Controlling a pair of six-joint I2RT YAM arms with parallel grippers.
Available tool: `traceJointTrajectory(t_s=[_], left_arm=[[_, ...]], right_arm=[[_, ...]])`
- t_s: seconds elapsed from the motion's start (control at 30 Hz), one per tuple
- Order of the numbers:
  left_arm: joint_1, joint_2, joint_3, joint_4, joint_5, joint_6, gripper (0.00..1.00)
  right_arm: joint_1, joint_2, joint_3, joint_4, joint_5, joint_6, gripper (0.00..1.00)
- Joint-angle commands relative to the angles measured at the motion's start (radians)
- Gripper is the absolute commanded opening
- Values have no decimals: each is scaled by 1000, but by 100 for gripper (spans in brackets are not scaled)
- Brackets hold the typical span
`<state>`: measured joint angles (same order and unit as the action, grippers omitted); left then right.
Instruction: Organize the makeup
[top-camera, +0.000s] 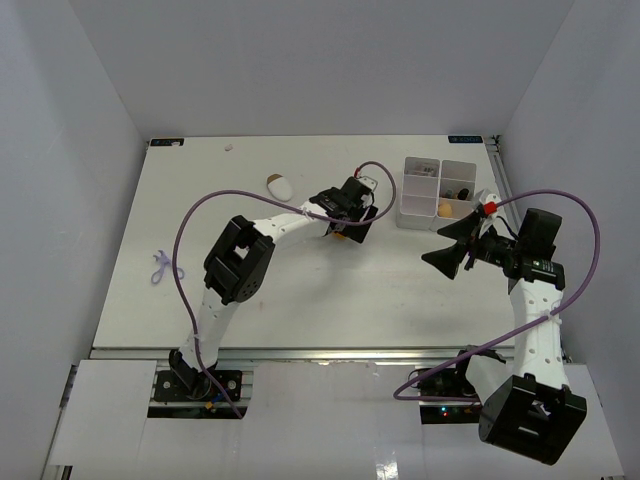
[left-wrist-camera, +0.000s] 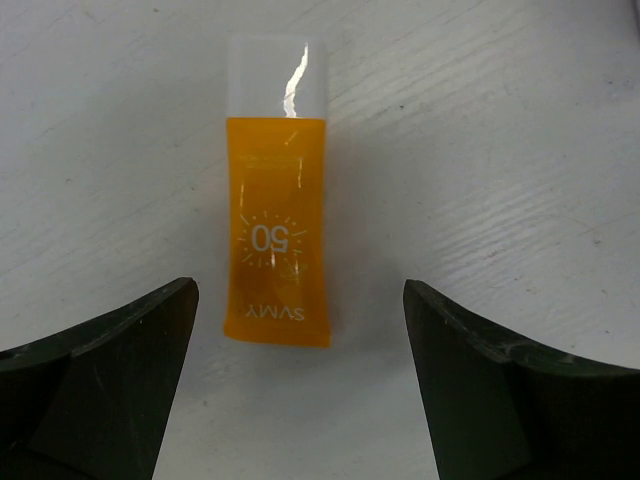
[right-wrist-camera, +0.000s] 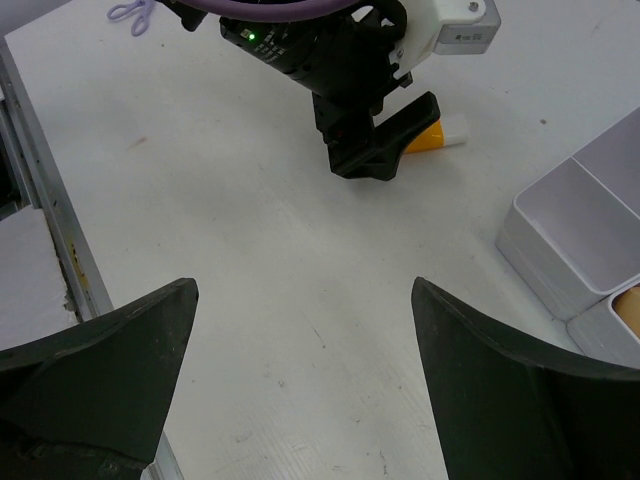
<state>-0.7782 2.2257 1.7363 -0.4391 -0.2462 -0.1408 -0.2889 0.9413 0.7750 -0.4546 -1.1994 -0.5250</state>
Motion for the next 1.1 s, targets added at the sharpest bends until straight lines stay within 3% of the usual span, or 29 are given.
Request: traceJointTrajectory(t_s=[0.0, 0.27, 0.4, 0.57, 0.7, 0.93, 1.07], left_arm=[[27, -20, 78, -21, -19, 37, 93], [40, 31, 78, -43, 94, 63, 79], [44, 34, 66, -43, 111, 61, 77], [48, 32, 64, -41, 139, 52, 66], [46, 9, 36, -28, 167, 29, 51], [46, -116, -139, 65, 239, -49, 46], [33, -312, -319, 193, 323, -119, 45]], right_arm=[[-6, -1, 4, -9, -34, -14, 94], [-12, 7, 1, -7, -25, -16, 94], [-14, 13, 1, -6, -26, -17, 94], [-20, 21, 0, -6, -28, -18, 94], [-27, 21, -3, -6, -34, -20, 94], [-32, 25, -12, -4, -43, -21, 94], [-33, 38, -31, 11, -87, -11, 94]])
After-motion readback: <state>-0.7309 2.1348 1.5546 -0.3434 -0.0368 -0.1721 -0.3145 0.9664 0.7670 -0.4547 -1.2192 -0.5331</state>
